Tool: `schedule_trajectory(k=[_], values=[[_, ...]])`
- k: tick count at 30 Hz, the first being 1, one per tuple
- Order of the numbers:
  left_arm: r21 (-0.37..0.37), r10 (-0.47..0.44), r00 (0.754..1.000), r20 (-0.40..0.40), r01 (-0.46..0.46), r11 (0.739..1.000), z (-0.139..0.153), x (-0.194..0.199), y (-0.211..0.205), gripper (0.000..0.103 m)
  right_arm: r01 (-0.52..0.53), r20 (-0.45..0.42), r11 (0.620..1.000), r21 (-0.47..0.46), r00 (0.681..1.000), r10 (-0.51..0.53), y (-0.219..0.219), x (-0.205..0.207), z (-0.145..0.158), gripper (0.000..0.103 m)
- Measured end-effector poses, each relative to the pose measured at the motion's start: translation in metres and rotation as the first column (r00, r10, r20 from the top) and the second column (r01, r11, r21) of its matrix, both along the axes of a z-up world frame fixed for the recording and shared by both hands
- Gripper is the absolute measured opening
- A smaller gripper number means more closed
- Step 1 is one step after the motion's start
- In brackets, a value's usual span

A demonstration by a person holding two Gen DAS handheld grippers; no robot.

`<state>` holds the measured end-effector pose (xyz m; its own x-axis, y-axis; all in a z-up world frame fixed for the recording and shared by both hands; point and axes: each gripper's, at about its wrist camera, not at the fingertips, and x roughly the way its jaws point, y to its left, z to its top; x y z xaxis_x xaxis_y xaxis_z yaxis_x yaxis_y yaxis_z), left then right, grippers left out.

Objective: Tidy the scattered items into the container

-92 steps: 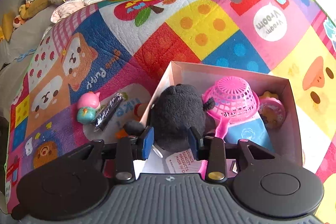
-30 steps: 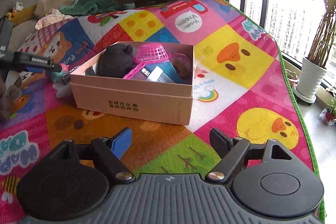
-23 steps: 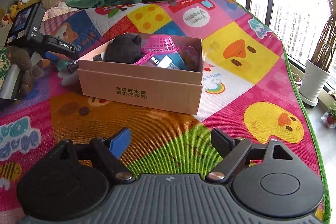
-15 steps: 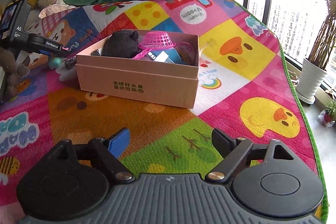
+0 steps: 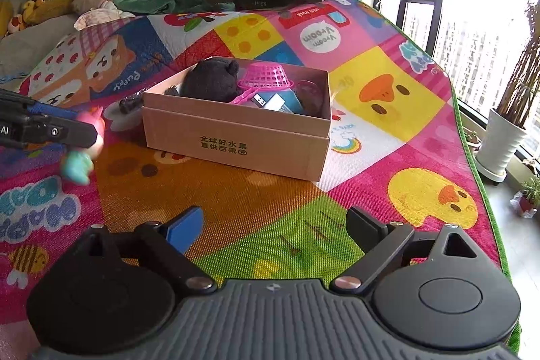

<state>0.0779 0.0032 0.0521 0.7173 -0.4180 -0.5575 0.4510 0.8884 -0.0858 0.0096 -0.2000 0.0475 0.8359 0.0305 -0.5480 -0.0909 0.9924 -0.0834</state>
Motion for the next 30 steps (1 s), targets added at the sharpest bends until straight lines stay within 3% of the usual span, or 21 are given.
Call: schedule_trajectory(k=[5, 9, 12, 15, 17, 19, 21, 22, 27, 30], values=[[-0.012, 0.032, 0.999, 0.0, -0.032, 0.999, 0.0, 0.017, 0.001, 0.081, -0.023, 0.019, 0.999, -0.024, 1.0, 0.024, 0.004, -0.006, -0.003, 0.102], [-0.031, 0.221, 0.975, 0.029, -0.221, 0.975, 0.007, 0.062, 0.026, 0.083, -0.022, -0.01, 0.999, -0.028, 1.0, 0.022, 0.007, -0.001, -0.013, 0.103], [0.009, 0.36, 0.932, -0.031, -0.36, 0.933, -0.003, 0.109, 0.042, 0.072, -0.032, -0.018, 0.999, -0.026, 0.999, 0.032, 0.011, 0.003, -0.016, 0.103], [0.055, 0.397, 0.913, -0.089, -0.394, 0.918, -0.021, 0.147, 0.048, 0.067, -0.046, -0.024, 0.998, -0.041, 0.999, 0.045, 0.016, 0.005, -0.019, 0.103], [0.104, 0.42, 0.902, -0.094, -0.411, 0.906, -0.033, 0.163, 0.047, 0.053, -0.045, -0.03, 0.998, -0.049, 0.999, 0.043, 0.017, 0.005, -0.02, 0.103], [0.131, 0.419, 0.904, -0.086, -0.406, 0.904, -0.041, 0.171, 0.045, 0.049, -0.039, -0.033, 0.998, -0.052, 0.999, 0.037, 0.017, 0.005, -0.02, 0.103], [0.158, 0.399, 0.916, -0.04, -0.388, 0.908, -0.042, 0.17, 0.041, 0.031, -0.034, -0.031, 0.998, -0.053, 0.999, 0.032, 0.017, 0.005, -0.019, 0.103], [0.162, 0.392, 0.92, -0.028, -0.383, 0.91, -0.041, 0.166, 0.04, 0.028, -0.031, -0.031, 0.998, -0.053, 0.999, 0.03, 0.017, 0.004, -0.019, 0.103], [0.129, 0.346, 0.938, 0.011, -0.345, 0.93, -0.027, 0.128, 0.045, 0.027, -0.031, -0.018, 0.997, -0.063, 0.999, 0.03, 0.018, 0.0, -0.016, 0.103], [0.086, 0.28, 0.96, -0.001, -0.279, 0.956, -0.019, 0.084, 0.047, 0.027, -0.046, -0.007, 0.996, -0.072, 0.999, 0.045, 0.023, -0.004, -0.013, 0.103]])
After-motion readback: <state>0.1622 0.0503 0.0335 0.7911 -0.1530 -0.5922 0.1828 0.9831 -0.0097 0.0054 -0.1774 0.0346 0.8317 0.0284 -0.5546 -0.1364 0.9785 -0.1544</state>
